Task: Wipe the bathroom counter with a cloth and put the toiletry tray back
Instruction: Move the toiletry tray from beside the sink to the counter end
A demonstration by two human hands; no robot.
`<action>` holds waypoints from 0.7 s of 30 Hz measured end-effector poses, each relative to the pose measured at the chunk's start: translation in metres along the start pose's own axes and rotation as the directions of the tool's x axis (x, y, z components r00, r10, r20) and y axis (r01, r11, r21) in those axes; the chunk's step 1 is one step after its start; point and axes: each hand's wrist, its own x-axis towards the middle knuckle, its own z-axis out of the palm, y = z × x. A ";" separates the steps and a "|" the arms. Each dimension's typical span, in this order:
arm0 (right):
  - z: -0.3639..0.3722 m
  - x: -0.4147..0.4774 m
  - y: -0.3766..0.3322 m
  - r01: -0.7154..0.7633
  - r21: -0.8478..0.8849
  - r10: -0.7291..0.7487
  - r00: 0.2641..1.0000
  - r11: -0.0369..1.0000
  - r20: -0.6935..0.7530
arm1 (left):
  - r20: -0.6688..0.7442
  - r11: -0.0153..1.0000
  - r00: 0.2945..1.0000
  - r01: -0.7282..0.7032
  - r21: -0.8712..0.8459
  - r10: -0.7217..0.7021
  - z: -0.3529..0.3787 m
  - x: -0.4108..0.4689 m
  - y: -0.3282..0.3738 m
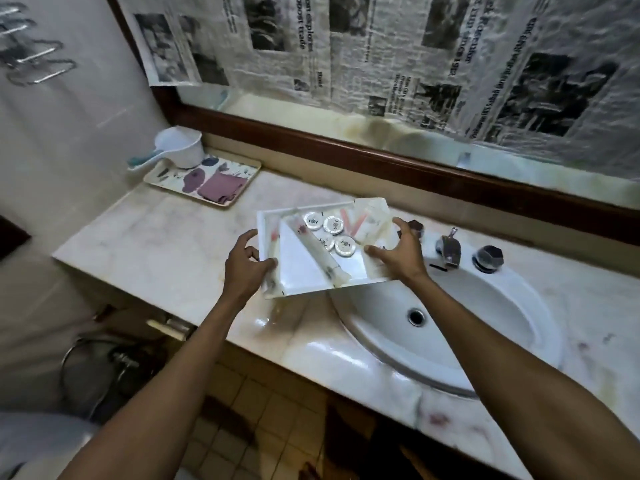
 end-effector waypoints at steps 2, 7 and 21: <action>0.030 0.004 -0.020 0.026 -0.008 -0.026 0.999 1.000 0.038 | -0.051 1.000 0.998 0.022 0.003 -0.022 -0.030 0.003 -0.012; 0.102 0.020 -0.063 0.095 -0.011 -0.093 0.985 0.995 0.148 | -0.161 0.997 0.984 0.083 -0.005 -0.082 -0.091 0.015 -0.046; 0.324 0.107 -0.149 0.167 0.005 -0.153 0.886 0.986 0.438 | -0.367 0.949 0.885 0.314 0.020 -0.285 -0.224 0.117 -0.151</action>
